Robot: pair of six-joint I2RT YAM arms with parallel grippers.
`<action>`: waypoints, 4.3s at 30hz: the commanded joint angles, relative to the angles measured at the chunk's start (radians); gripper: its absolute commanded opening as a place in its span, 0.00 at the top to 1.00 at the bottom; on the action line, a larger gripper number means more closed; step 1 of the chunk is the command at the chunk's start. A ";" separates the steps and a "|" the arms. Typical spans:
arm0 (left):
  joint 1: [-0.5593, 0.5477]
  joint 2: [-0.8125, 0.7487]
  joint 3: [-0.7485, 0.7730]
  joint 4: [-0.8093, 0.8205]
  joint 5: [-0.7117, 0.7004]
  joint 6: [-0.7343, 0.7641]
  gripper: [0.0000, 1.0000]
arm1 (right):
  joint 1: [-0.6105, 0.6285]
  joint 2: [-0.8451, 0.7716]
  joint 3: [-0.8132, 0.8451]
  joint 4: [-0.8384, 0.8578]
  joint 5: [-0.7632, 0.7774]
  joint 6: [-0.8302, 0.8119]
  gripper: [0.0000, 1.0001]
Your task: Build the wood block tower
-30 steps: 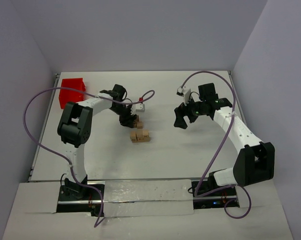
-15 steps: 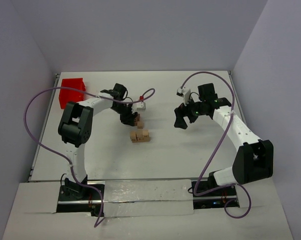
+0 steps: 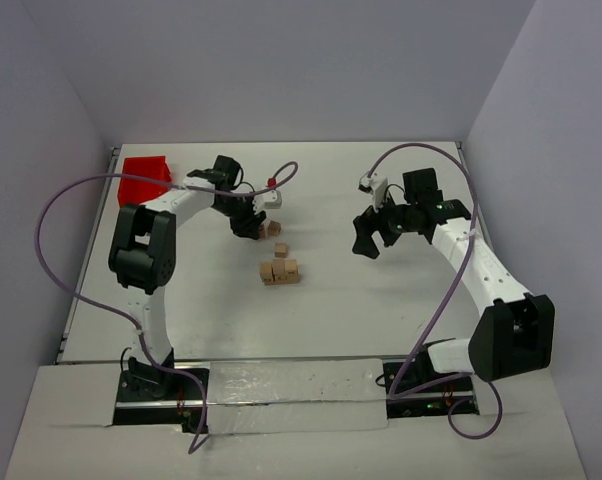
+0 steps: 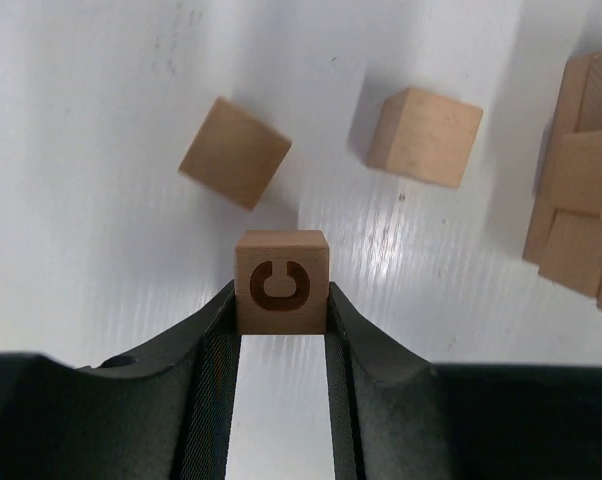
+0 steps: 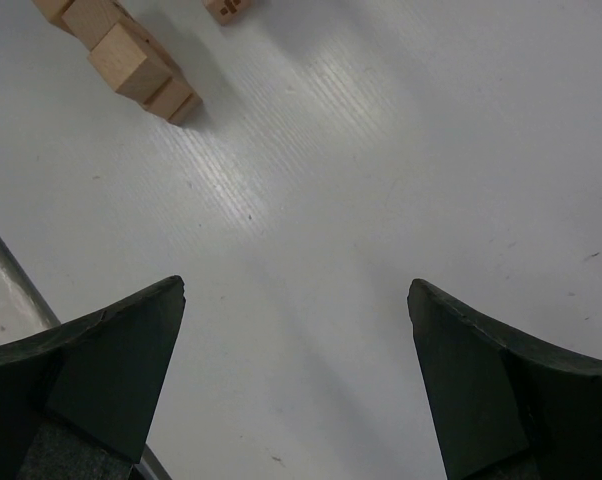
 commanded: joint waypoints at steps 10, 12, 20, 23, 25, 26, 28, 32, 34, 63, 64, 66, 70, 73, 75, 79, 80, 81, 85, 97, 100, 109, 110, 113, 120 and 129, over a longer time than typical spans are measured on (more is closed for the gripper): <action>0.088 -0.287 -0.010 -0.125 0.027 -0.002 1.00 | -0.010 -0.128 0.029 -0.028 0.044 0.064 0.00; 0.090 -0.334 -0.042 -0.116 0.031 -0.015 1.00 | -0.010 -0.134 0.043 -0.043 0.053 0.070 0.00; 0.090 -0.506 -0.145 -0.125 0.008 -0.063 1.00 | -0.011 -0.135 0.120 -0.105 0.084 0.064 0.00; 0.092 -0.551 -0.179 -0.128 0.010 -0.064 1.00 | -0.009 -0.137 0.108 -0.096 0.080 0.076 0.00; 0.090 -0.597 -0.219 -0.126 0.012 -0.059 1.00 | -0.010 -0.154 0.088 -0.083 0.078 0.086 0.00; 0.090 -0.603 -0.224 -0.130 0.018 -0.057 1.00 | -0.009 -0.157 0.084 -0.080 0.078 0.088 0.00; 0.086 -0.631 -0.251 -0.134 0.038 -0.058 1.00 | -0.008 -0.173 0.069 -0.082 0.085 0.083 0.00; 0.044 -0.685 -0.305 -0.123 0.034 -0.094 1.00 | -0.008 -0.195 0.054 -0.085 0.098 0.075 0.00; 0.004 -0.716 -0.335 -0.103 0.002 -0.119 1.00 | -0.008 -0.203 0.048 -0.082 0.097 0.075 0.00; -0.192 -0.792 -0.391 0.027 -0.111 -0.341 1.00 | 0.014 -0.069 0.218 -0.004 0.197 0.077 0.00; -0.193 -0.788 -0.388 0.032 -0.106 -0.345 0.99 | 0.015 -0.080 0.204 0.001 0.210 0.062 0.00; -0.196 -0.776 -0.383 0.036 -0.096 -0.345 0.98 | 0.018 -0.103 0.175 0.007 0.237 0.037 0.00; -0.219 -0.748 -0.376 0.045 -0.111 -0.316 0.99 | 0.051 -0.106 0.216 -0.052 0.234 0.058 0.00; -0.240 -0.724 -0.367 0.028 -0.127 -0.274 1.00 | 0.065 -0.129 0.208 -0.030 0.254 0.031 0.00; -0.242 -0.720 -0.365 0.019 -0.122 -0.263 1.00 | 0.067 -0.125 0.213 -0.031 0.260 0.015 0.00; -0.257 -0.707 -0.371 0.017 -0.134 -0.193 1.00 | 0.067 -0.095 0.237 -0.040 0.248 -0.015 0.00; -0.259 -0.707 -0.376 0.020 -0.139 -0.178 1.00 | 0.067 -0.088 0.242 -0.040 0.248 -0.017 0.00; -0.259 -0.704 -0.378 0.020 -0.143 -0.168 1.00 | 0.067 -0.083 0.244 -0.038 0.248 -0.018 0.00; -0.259 -0.672 -0.372 -0.021 -0.119 -0.116 0.99 | 0.068 -0.053 0.262 -0.041 0.239 -0.022 0.00; -0.259 -0.580 -0.351 -0.084 -0.056 -0.017 0.93 | 0.068 0.005 0.309 -0.056 0.248 -0.044 0.00; -0.259 -0.570 -0.348 -0.077 -0.048 -0.010 0.91 | 0.068 0.010 0.311 -0.061 0.255 -0.052 0.00; -0.259 -0.526 -0.343 -0.046 -0.059 0.008 0.86 | 0.068 0.006 0.314 -0.075 0.276 -0.067 0.00; -0.257 -0.522 -0.342 -0.045 -0.060 0.008 0.86 | 0.068 0.006 0.314 -0.075 0.278 -0.068 0.00; -0.254 -0.510 -0.338 -0.033 -0.064 0.008 0.85 | 0.068 0.003 0.311 -0.077 0.282 -0.071 0.00; -0.235 -0.484 -0.315 -0.023 -0.073 0.013 0.84 | 0.068 0.005 0.304 -0.073 0.287 -0.074 0.00; -0.214 -0.451 -0.283 -0.037 -0.065 0.026 0.80 | 0.068 0.024 0.316 -0.075 0.291 -0.077 0.00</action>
